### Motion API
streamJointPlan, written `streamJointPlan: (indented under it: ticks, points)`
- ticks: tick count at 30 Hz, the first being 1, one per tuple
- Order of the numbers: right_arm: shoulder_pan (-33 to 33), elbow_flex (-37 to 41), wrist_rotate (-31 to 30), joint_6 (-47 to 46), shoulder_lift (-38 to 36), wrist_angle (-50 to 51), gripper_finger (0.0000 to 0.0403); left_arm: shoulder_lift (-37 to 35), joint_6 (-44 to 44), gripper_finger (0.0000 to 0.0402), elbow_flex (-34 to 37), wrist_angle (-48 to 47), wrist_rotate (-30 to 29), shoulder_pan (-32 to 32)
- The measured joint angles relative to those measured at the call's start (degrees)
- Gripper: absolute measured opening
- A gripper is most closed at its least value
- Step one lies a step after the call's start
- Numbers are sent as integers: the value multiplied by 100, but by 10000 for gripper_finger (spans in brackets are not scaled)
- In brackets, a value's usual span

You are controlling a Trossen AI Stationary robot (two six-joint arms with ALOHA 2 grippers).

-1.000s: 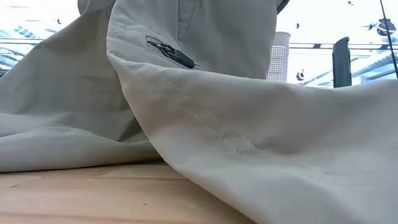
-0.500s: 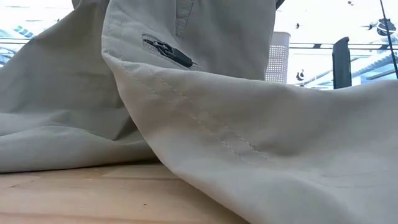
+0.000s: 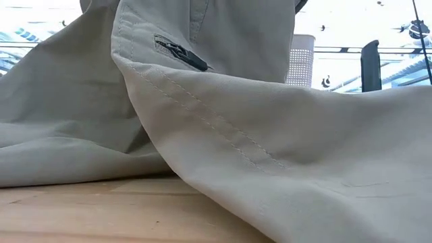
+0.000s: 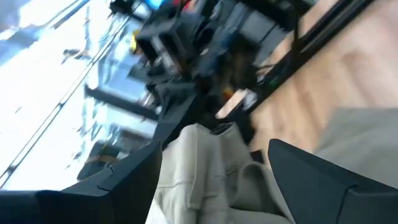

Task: Sort clothes
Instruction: Put the brown shorts into the white laundry bin

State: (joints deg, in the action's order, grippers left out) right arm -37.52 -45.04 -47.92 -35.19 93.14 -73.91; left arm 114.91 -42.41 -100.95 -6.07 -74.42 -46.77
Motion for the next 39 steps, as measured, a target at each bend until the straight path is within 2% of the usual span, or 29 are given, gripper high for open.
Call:
streamJointPlan:
  ticks: [3, 7, 10, 19, 23, 31, 35, 39]
  points:
    - [19, 0, -25, -10, 4, -76, 6, 183, -19, 304, 2, 21, -33, 169]
    - [45, -2, -38, -31, 4, -192, 6, 300, -210, 304, 11, 57, -638, 288]
    - [50, -2, -49, -38, 4, -162, 6, 300, -303, 304, 11, 74, -877, 342]
    - [74, -2, -13, -76, 4, -137, 6, 304, -467, 304, 11, 80, -961, 451]
    - [76, -2, -9, -126, 4, -155, 6, 304, -465, 304, 11, 62, -1272, 631]
    - [74, -2, 15, -114, 4, -171, 6, 304, -444, 300, 11, 144, -1209, 851]
    - [74, -2, 22, -30, 4, -166, 6, 304, -444, 256, 9, 164, -1249, 781]
    - [72, -2, 34, -26, 4, -141, 6, 304, -441, 154, 9, 171, -1351, 717]
